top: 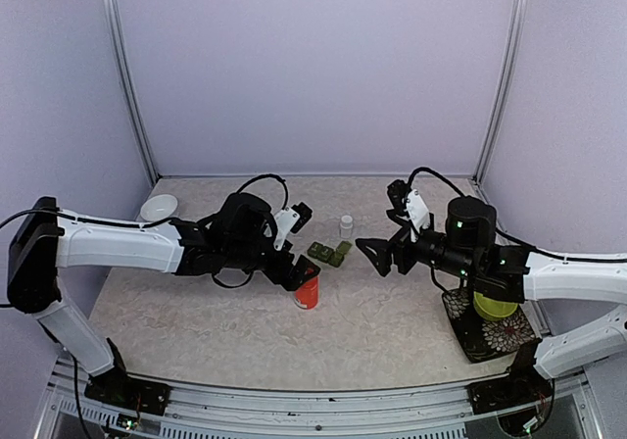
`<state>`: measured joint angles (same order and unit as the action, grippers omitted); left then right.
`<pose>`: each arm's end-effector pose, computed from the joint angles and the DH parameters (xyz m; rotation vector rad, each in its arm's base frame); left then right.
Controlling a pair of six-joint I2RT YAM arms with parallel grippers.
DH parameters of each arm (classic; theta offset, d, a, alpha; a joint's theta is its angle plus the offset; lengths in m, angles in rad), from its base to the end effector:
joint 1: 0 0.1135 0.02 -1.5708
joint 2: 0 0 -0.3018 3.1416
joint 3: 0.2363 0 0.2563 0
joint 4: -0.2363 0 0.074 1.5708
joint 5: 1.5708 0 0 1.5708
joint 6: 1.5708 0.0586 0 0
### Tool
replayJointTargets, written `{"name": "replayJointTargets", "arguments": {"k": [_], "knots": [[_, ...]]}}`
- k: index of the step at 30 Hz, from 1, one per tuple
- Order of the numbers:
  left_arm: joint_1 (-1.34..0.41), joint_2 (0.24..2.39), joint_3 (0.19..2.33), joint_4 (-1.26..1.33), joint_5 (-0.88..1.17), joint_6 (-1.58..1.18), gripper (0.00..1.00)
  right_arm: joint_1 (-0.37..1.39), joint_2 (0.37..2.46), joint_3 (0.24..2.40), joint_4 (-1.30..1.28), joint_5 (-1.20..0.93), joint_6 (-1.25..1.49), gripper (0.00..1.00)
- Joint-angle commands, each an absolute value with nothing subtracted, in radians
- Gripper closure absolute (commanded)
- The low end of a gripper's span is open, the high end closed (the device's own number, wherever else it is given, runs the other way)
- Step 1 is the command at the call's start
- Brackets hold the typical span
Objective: Sort the pills into containers
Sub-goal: Pick up the pill bottle from the center of the board.
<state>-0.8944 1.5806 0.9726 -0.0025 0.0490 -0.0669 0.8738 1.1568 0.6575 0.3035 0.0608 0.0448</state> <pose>0.2296 -0.2906 0.2462 0.9283 2.0428 -0.5890 0.1799 0.2094 0.2974 -0.6862 1.6716 0.6083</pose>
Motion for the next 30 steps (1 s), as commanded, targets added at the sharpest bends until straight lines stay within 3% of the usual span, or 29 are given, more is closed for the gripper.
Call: {"name": "replayJointTargets", "arguments": {"k": [1, 9, 26, 30], "knots": [[-0.907, 1.642, 1.042, -0.057, 0.050, -0.029, 0.04, 0.867, 1.147, 0.634, 0.282, 0.062, 0.053, 0.00], [-0.907, 1.685, 1.074, -0.076, 0.045, -0.045, 0.13, 0.865, 1.164, 0.635, 0.280, 0.087, 0.048, 0.00], [-0.910, 1.690, 1.047, -0.087, 0.048, -0.076, 0.20, 0.865, 1.195, 0.626, 0.298, 0.083, 0.062, 0.00], [-0.918, 1.680, 1.042, -0.089, 0.042, -0.079, 0.16, 0.864, 1.201, 0.626, 0.298, 0.086, 0.064, 0.00]]}}
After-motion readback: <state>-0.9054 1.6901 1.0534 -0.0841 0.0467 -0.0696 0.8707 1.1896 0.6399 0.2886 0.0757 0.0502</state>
